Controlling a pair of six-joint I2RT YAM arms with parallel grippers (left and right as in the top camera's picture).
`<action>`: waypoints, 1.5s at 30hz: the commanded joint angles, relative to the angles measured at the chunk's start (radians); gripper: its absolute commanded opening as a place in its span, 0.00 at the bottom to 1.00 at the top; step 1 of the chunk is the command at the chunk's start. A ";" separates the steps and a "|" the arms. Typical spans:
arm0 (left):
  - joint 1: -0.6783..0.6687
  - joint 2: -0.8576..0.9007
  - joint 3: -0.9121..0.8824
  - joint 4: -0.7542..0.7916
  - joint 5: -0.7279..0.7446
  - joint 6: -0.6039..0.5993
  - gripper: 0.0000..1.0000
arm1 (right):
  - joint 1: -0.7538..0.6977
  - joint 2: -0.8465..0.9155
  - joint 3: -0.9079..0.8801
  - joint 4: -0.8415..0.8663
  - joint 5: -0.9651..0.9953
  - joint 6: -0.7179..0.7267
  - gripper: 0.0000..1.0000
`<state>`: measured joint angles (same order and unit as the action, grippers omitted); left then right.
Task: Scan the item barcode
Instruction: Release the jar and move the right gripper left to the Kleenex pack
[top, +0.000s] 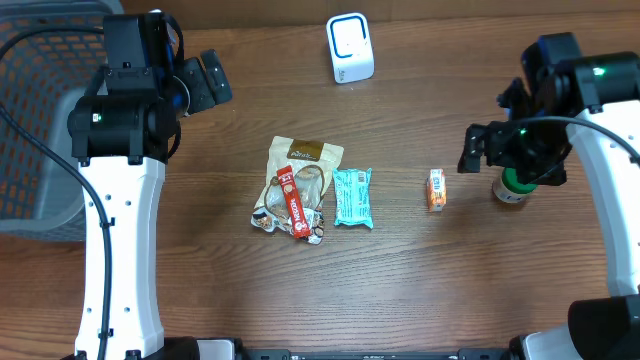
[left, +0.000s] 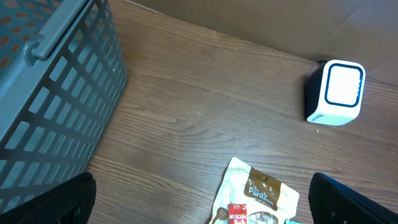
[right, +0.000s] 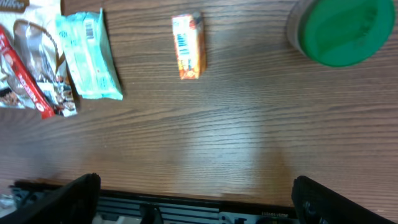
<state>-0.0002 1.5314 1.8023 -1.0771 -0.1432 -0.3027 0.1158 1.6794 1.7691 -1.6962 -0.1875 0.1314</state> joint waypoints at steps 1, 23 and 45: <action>0.000 -0.015 0.016 0.003 -0.002 0.019 1.00 | 0.027 -0.023 0.015 0.002 0.029 -0.002 1.00; 0.000 -0.015 0.016 0.003 -0.002 0.019 1.00 | 0.042 -0.114 -0.077 0.002 0.031 0.028 1.00; 0.000 -0.015 0.016 0.003 -0.002 0.019 1.00 | 0.070 -0.127 -0.369 0.430 -0.045 0.206 0.95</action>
<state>-0.0002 1.5314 1.8023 -1.0767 -0.1432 -0.3031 0.1596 1.5627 1.4395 -1.2800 -0.2211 0.3504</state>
